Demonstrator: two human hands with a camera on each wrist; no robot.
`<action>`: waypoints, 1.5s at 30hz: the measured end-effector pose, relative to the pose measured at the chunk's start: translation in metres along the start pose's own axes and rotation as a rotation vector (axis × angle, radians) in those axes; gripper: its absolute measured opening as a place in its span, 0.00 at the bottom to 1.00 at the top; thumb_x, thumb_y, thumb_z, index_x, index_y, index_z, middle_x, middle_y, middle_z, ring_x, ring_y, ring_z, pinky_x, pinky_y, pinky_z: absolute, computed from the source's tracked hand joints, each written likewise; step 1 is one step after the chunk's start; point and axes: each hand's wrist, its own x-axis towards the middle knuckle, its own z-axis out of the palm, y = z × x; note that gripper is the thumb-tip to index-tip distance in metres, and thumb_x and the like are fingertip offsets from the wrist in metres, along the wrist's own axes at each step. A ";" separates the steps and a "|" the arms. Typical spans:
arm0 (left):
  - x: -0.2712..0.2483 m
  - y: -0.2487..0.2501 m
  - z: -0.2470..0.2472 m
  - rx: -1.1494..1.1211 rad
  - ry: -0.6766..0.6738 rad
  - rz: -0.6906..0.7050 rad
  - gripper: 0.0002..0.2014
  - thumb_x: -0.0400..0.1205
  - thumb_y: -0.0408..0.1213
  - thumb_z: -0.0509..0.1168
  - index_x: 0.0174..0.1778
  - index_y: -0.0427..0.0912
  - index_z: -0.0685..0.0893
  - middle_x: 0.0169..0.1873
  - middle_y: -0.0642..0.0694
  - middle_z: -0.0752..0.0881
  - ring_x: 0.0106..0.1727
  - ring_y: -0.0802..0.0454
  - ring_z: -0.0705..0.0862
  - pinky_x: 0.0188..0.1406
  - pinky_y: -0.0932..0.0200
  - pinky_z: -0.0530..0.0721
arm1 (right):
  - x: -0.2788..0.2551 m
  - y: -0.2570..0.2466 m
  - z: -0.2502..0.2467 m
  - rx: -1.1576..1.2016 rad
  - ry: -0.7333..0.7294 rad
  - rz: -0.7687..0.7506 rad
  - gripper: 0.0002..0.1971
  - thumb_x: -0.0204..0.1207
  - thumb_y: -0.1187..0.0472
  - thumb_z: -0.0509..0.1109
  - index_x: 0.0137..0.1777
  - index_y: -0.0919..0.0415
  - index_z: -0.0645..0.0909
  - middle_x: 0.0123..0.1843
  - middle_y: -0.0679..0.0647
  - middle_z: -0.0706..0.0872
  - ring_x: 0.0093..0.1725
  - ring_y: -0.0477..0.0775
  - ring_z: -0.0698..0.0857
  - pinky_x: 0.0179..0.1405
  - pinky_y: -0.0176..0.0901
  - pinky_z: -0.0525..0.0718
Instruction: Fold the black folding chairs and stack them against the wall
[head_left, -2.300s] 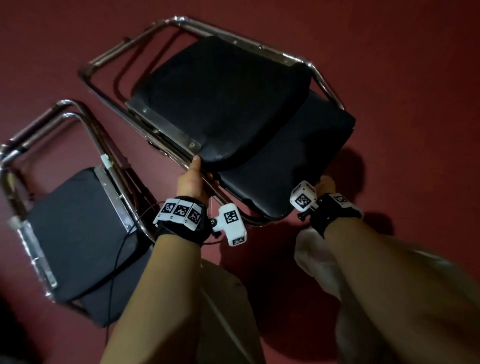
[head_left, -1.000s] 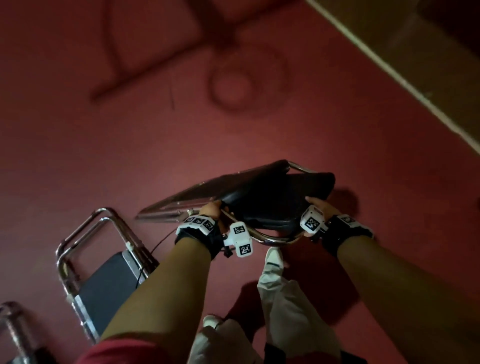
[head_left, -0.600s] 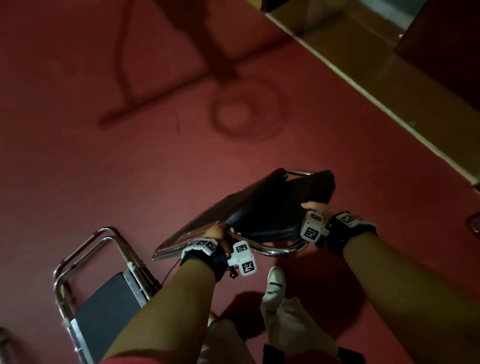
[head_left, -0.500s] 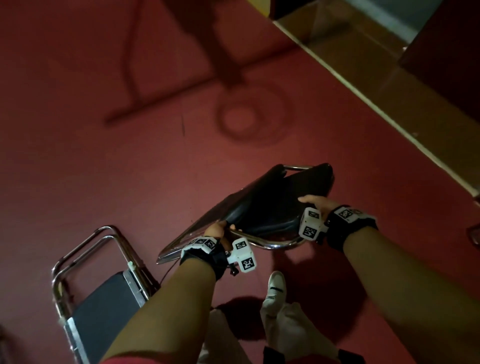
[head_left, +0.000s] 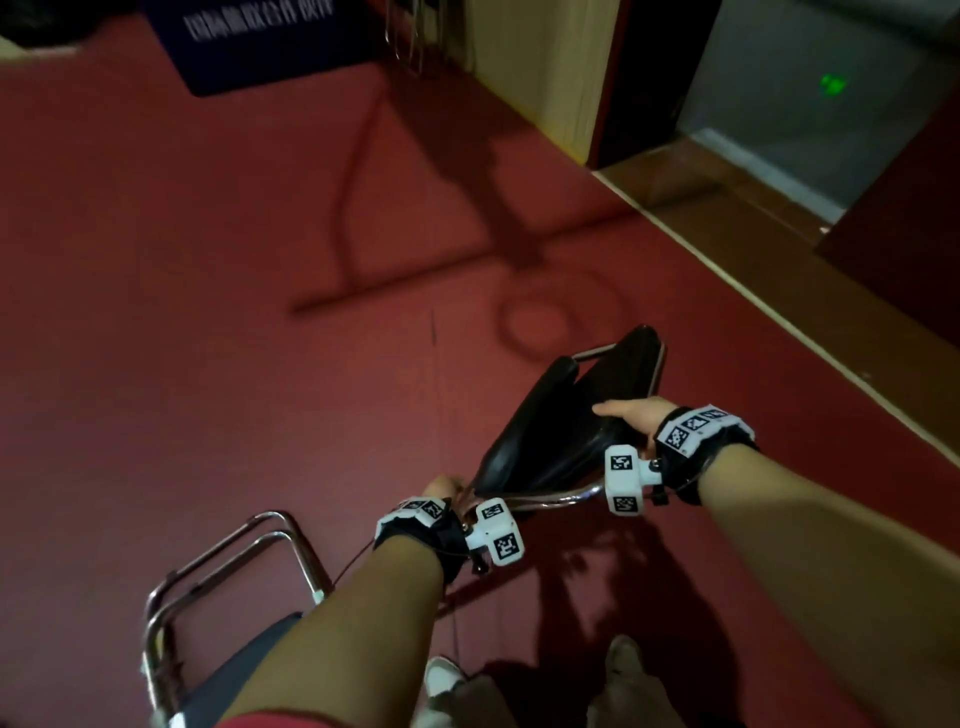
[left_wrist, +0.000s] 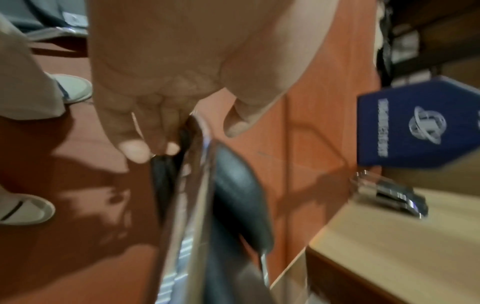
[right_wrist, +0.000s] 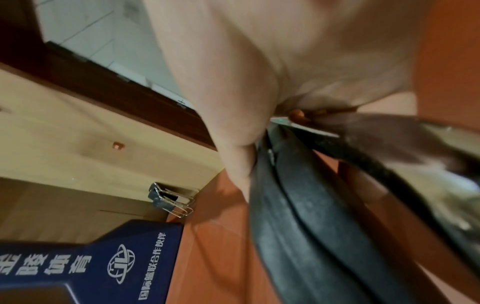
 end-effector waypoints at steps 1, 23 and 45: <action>-0.002 0.010 -0.015 -0.002 0.022 -0.012 0.07 0.87 0.34 0.59 0.48 0.32 0.75 0.38 0.38 0.78 0.36 0.43 0.78 0.38 0.53 0.81 | -0.002 -0.007 0.010 -0.004 0.005 -0.004 0.30 0.66 0.49 0.83 0.62 0.68 0.83 0.48 0.61 0.89 0.41 0.61 0.88 0.31 0.45 0.81; 0.009 0.234 0.026 0.639 0.168 0.508 0.18 0.82 0.33 0.69 0.67 0.32 0.79 0.61 0.33 0.84 0.62 0.36 0.83 0.66 0.41 0.83 | 0.046 -0.091 0.036 -0.230 -0.037 -0.104 0.66 0.28 0.36 0.86 0.72 0.63 0.76 0.60 0.57 0.87 0.57 0.58 0.87 0.63 0.53 0.85; 0.097 0.326 0.102 1.638 -0.477 0.862 0.45 0.60 0.29 0.75 0.76 0.57 0.77 0.71 0.46 0.80 0.69 0.42 0.81 0.68 0.48 0.83 | -0.010 -0.144 0.094 -0.236 -0.036 -0.113 0.41 0.63 0.66 0.84 0.76 0.53 0.72 0.67 0.51 0.85 0.64 0.55 0.83 0.54 0.47 0.82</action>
